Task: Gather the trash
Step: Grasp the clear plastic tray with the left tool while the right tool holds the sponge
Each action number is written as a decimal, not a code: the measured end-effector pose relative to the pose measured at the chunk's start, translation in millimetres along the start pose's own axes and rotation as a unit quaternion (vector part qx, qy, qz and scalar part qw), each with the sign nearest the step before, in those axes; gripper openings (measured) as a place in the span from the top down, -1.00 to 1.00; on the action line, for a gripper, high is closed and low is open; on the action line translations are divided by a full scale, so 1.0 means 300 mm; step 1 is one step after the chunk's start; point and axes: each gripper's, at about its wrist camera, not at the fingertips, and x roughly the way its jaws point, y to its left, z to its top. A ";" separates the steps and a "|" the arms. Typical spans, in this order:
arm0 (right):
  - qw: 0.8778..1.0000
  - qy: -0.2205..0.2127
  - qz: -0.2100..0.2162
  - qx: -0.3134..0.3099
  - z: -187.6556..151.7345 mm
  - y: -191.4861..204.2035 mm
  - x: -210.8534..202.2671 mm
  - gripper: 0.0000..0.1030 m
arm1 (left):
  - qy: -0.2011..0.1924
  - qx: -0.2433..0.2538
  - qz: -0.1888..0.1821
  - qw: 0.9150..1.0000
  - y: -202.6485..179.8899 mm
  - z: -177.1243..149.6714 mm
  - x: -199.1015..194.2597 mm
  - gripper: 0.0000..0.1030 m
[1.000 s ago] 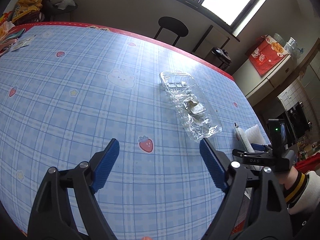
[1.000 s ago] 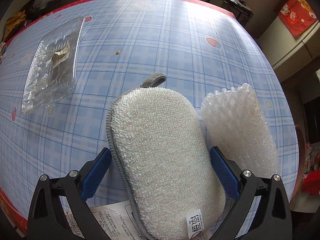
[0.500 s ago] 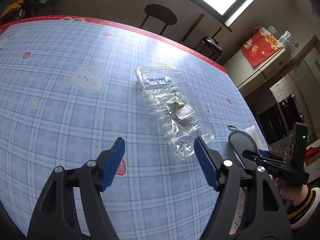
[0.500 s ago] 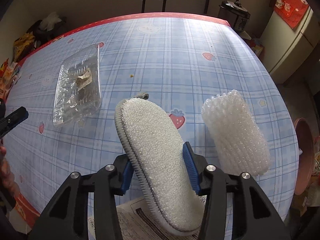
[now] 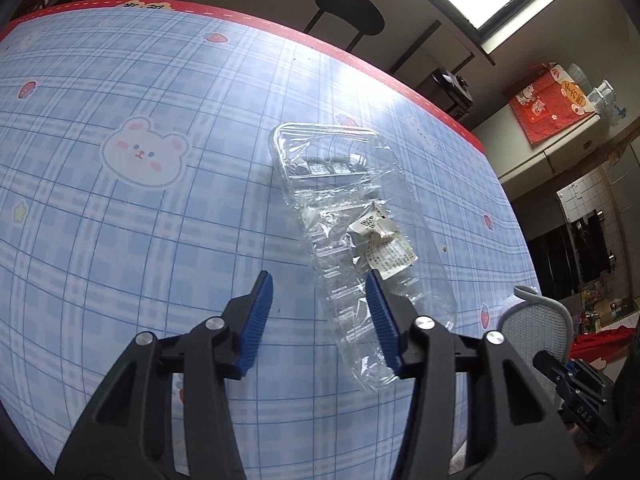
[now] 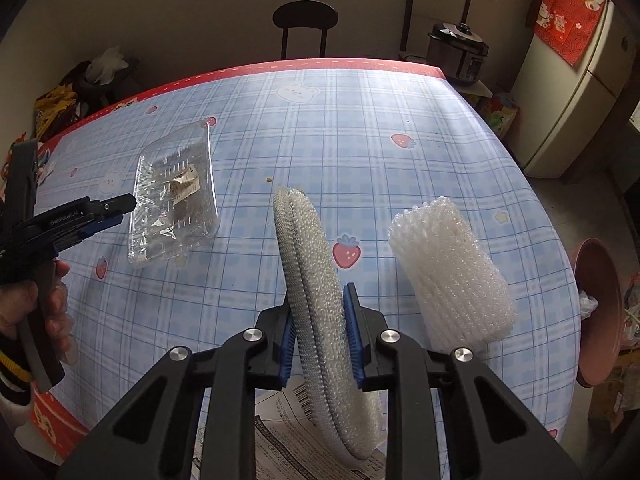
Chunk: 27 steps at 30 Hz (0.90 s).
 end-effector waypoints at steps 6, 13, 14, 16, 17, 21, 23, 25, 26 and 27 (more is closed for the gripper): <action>0.999 -0.029 -0.019 -0.013 0.006 -0.010 -0.069 0.55 | 0.003 -0.002 0.000 1.000 -0.008 0.004 0.034 0.35; 0.998 -0.054 -0.014 -0.006 0.021 -0.014 -0.137 0.56 | -0.005 0.014 0.014 1.000 -0.058 -0.008 0.065 0.27; 0.998 -0.057 -0.011 -0.005 0.021 -0.011 -0.146 0.56 | -0.005 0.015 0.017 1.000 -0.064 -0.008 0.067 0.29; 0.998 -0.063 -0.006 -0.004 0.022 -0.006 -0.163 0.55 | -0.004 0.022 0.026 0.999 -0.077 -0.010 0.072 0.48; 0.998 -0.066 -0.003 -0.002 0.020 -0.003 -0.173 0.55 | -0.008 0.026 0.041 0.999 -0.082 -0.013 0.068 0.70; 0.996 -0.083 0.017 0.001 0.011 0.006 -0.213 0.56 | -0.034 0.021 0.034 0.999 -0.063 -0.031 0.005 0.80; 0.996 -0.085 0.026 0.002 0.009 0.008 -0.225 0.56 | -0.042 0.016 0.032 0.998 -0.041 -0.057 -0.043 0.81; 0.995 -0.089 0.037 0.003 0.010 0.013 -0.233 0.55 | -0.054 0.010 0.027 0.998 -0.015 -0.076 -0.097 0.81; 0.995 -0.091 0.043 0.003 0.011 0.017 -0.236 0.55 | -0.059 0.007 0.027 0.998 -0.002 -0.087 -0.124 0.81; 0.995 -0.092 0.049 0.002 0.012 0.020 -0.236 0.55 | -0.063 0.004 0.029 0.998 0.012 -0.098 -0.150 0.81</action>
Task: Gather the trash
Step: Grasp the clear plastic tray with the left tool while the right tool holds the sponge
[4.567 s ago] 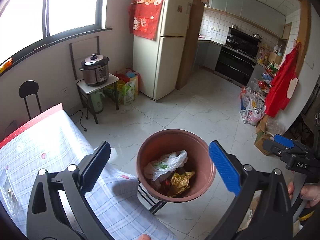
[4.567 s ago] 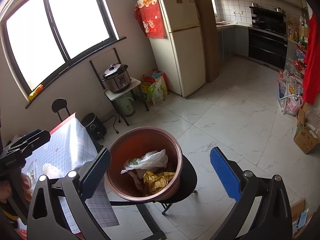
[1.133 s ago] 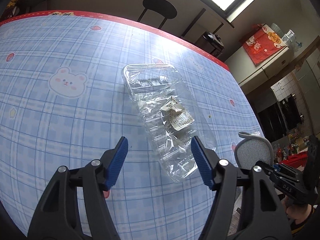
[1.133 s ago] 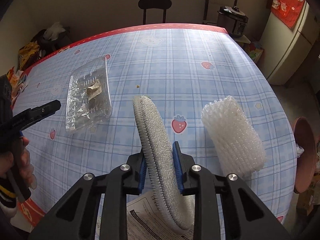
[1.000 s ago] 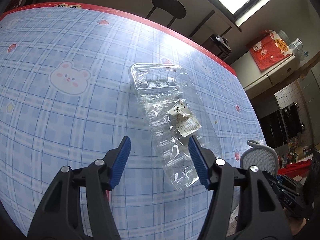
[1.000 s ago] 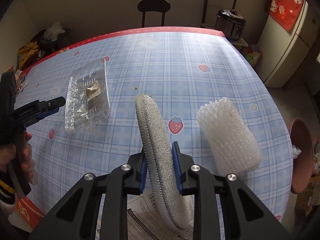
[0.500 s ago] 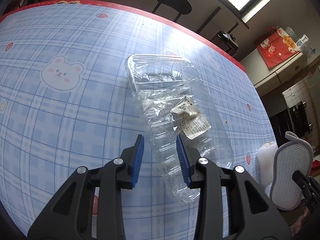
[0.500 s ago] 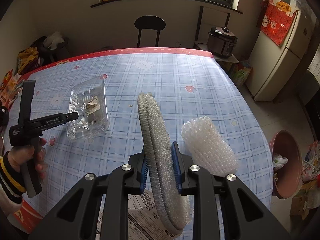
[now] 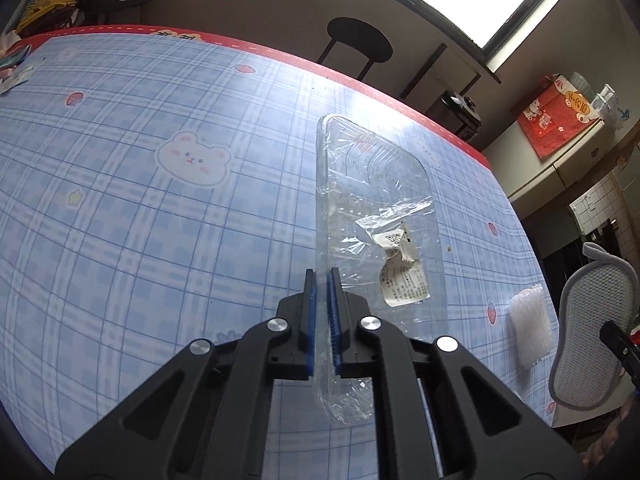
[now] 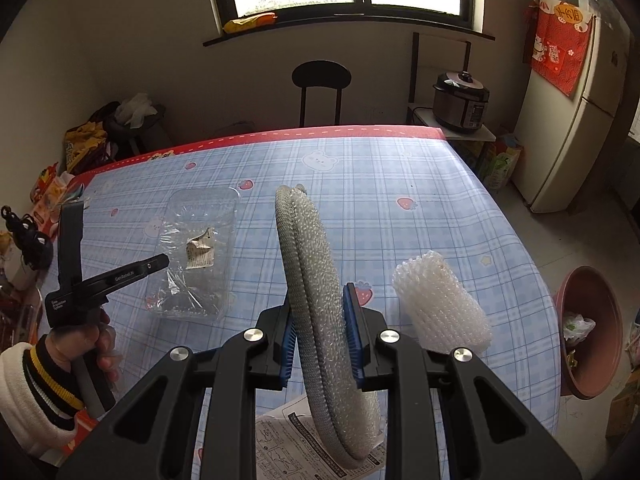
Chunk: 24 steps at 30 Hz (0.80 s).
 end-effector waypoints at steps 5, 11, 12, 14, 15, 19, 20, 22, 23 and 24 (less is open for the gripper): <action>1.000 -0.002 0.030 -0.006 0.008 0.026 0.014 0.55 | -0.027 -0.024 0.004 0.999 0.076 -0.033 -0.142 0.81; 0.998 -0.008 0.066 -0.014 0.011 0.031 0.011 0.56 | -0.056 -0.052 0.010 0.997 0.147 -0.096 -0.319 0.81; 0.997 -0.010 0.071 -0.014 0.009 0.027 0.007 0.56 | -0.062 -0.057 0.009 0.996 0.153 -0.106 -0.345 0.81; 0.997 -0.014 0.079 -0.014 0.007 0.007 -0.005 0.56 | -0.074 -0.067 0.012 0.995 0.150 -0.127 -0.397 0.81; 0.996 -0.017 0.083 -0.014 0.008 -0.007 -0.013 0.56 | -0.078 -0.070 0.012 0.994 0.142 -0.134 -0.416 0.81; 0.995 -0.029 0.094 -0.009 0.006 -0.084 -0.049 0.56 | -0.106 -0.065 0.014 0.992 0.053 -0.165 -0.497 0.81; 0.995 -0.032 0.097 -0.008 0.005 -0.109 -0.059 0.56 | -0.112 -0.063 0.014 0.992 0.012 -0.166 -0.507 0.81; 0.994 -0.040 0.105 -0.007 0.002 -0.167 -0.087 0.56 | -0.123 -0.060 0.014 0.990 -0.062 -0.176 -0.532 0.81; 0.993 -0.044 0.108 -0.006 -0.001 -0.199 -0.102 0.56 | -0.128 -0.060 0.015 0.990 -0.101 -0.186 -0.544 0.81; 0.993 -0.047 0.111 -0.004 0.001 -0.234 -0.114 0.56 | -0.131 -0.059 0.014 0.990 -0.143 -0.196 -0.552 0.81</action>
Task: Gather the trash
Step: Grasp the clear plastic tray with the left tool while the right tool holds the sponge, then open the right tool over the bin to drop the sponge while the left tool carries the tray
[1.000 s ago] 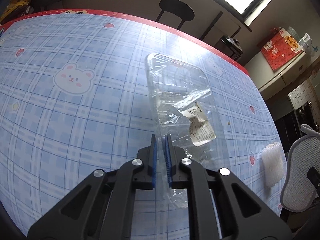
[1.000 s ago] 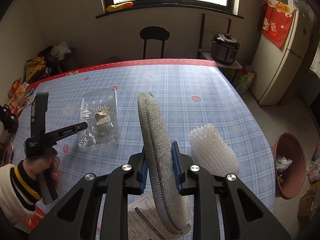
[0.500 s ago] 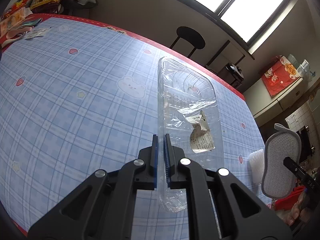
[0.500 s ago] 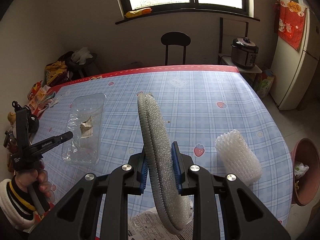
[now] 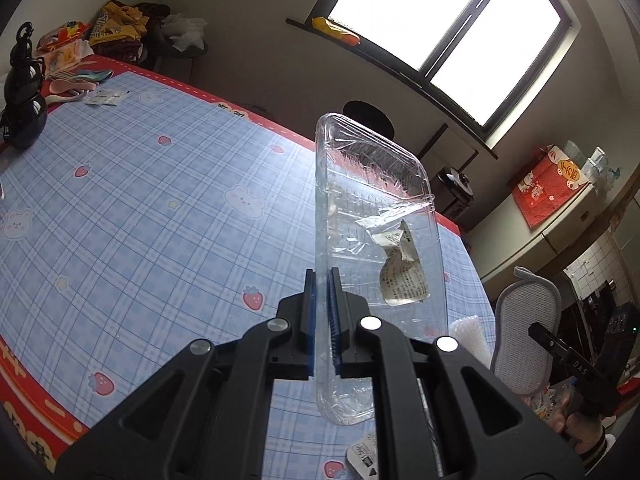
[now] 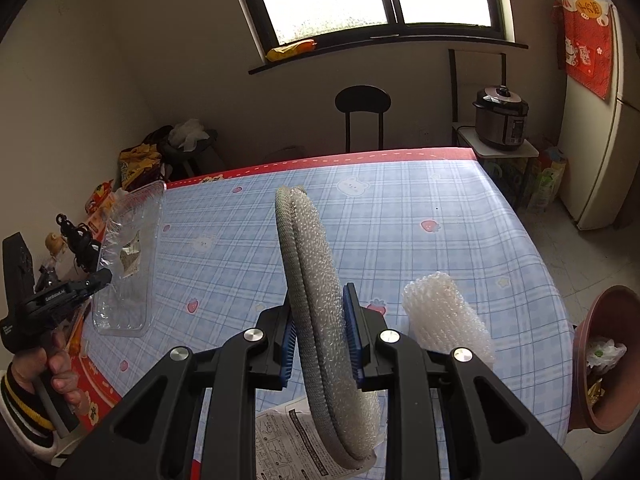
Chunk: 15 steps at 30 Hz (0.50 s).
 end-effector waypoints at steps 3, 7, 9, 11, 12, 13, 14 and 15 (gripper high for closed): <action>1.000 -0.010 -0.003 0.008 -0.012 -0.112 -0.077 0.56 | -0.007 0.008 -0.006 1.000 -0.129 -0.044 -0.040 0.81; 0.999 -0.020 -0.019 0.026 -0.036 -0.288 -0.187 0.56 | -0.007 0.027 -0.022 0.999 -0.315 -0.108 -0.059 0.81; 0.998 -0.025 -0.032 0.037 -0.055 -0.386 -0.241 0.55 | -0.004 0.035 -0.034 0.999 -0.408 -0.143 -0.058 0.81; 0.997 -0.030 -0.048 0.048 -0.074 -0.488 -0.290 0.55 | 0.001 0.048 -0.046 0.998 -0.503 -0.177 -0.047 0.81; 0.996 -0.032 -0.055 0.055 -0.085 -0.538 -0.311 0.55 | 0.004 0.055 -0.052 0.997 -0.552 -0.194 -0.039 0.81; 0.995 -0.034 -0.063 0.063 -0.096 -0.590 -0.333 0.55 | 0.007 0.061 -0.057 0.996 -0.598 -0.211 -0.030 0.81; 0.994 -0.035 -0.071 0.071 -0.106 -0.644 -0.353 0.55 | 0.010 0.067 -0.063 0.996 -0.643 -0.228 -0.020 0.81; 0.993 -0.036 -0.078 0.080 -0.117 -0.694 -0.370 0.56 | 0.013 0.073 -0.069 0.995 -0.685 -0.246 -0.010 0.81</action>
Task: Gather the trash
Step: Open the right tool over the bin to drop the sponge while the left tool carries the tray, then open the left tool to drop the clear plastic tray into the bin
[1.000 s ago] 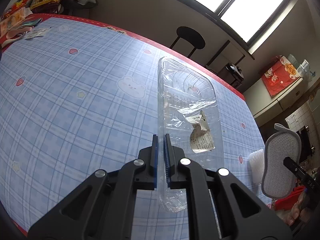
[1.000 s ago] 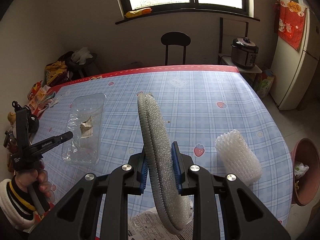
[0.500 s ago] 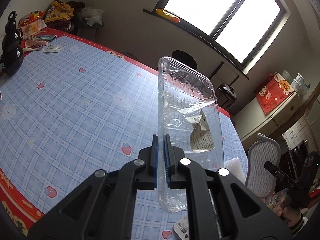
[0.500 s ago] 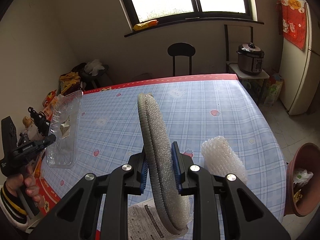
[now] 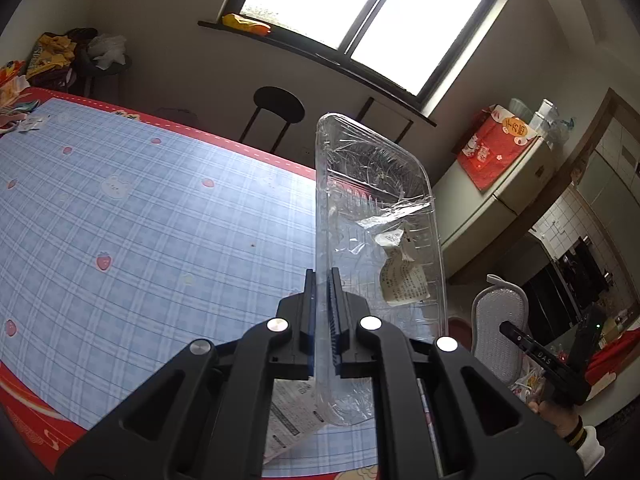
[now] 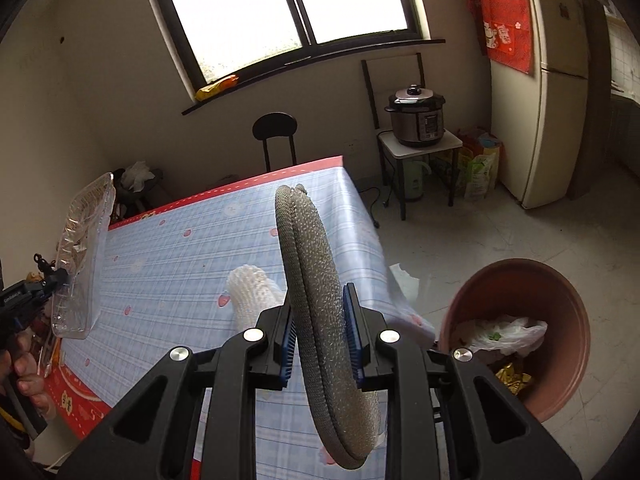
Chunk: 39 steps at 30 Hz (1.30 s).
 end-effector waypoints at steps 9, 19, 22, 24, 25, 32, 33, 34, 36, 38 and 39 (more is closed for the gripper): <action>0.996 -0.002 -0.066 0.056 -0.006 -0.402 -0.039 0.55 | 0.040 0.050 -0.046 0.997 -0.332 -0.081 0.177 0.81; 0.990 -0.016 -0.099 0.094 0.018 -0.604 -0.036 0.06 | 0.077 0.102 -0.076 0.989 -0.546 -0.136 0.314 0.81; 0.990 -0.034 -0.103 0.094 0.033 -0.617 -0.071 -0.38 | 0.087 0.113 -0.082 0.986 -0.583 -0.149 0.345 0.81; 0.988 -0.044 -0.113 0.094 0.043 -0.618 -0.094 -0.58 | 0.094 0.120 -0.087 0.984 -0.606 -0.161 0.366 0.81; 0.988 -0.048 -0.116 0.095 0.042 -0.622 -0.110 -0.69 | 0.097 0.123 -0.091 0.983 -0.619 -0.165 0.377 0.81; 0.983 -0.056 -0.142 0.102 0.011 -0.644 -0.218 -0.90 | 0.120 0.150 -0.120 0.974 -0.744 -0.217 0.473 0.81; 0.983 -0.055 -0.143 0.104 0.003 -0.649 -0.233 -0.90 | 0.124 0.153 -0.124 0.972 -0.766 -0.227 0.492 0.81; 0.982 -0.054 -0.146 0.106 -0.006 -0.654 -0.247 -0.90 | 0.129 0.157 -0.127 0.971 -0.788 -0.237 0.512 0.81; 0.981 -0.054 -0.152 0.109 -0.020 -0.666 -0.273 -0.90 | 0.134 0.166 -0.133 0.968 -0.834 -0.252 0.548 0.81; 0.980 -0.053 -0.156 0.113 -0.038 -0.678 -0.297 -0.90 | 0.138 0.174 -0.140 0.965 -0.884 -0.268 0.584 0.81; 0.979 -0.052 -0.159 0.115 -0.046 -0.685 -0.307 -0.90 | 0.140 0.179 -0.144 0.963 -0.909 -0.275 0.602 0.81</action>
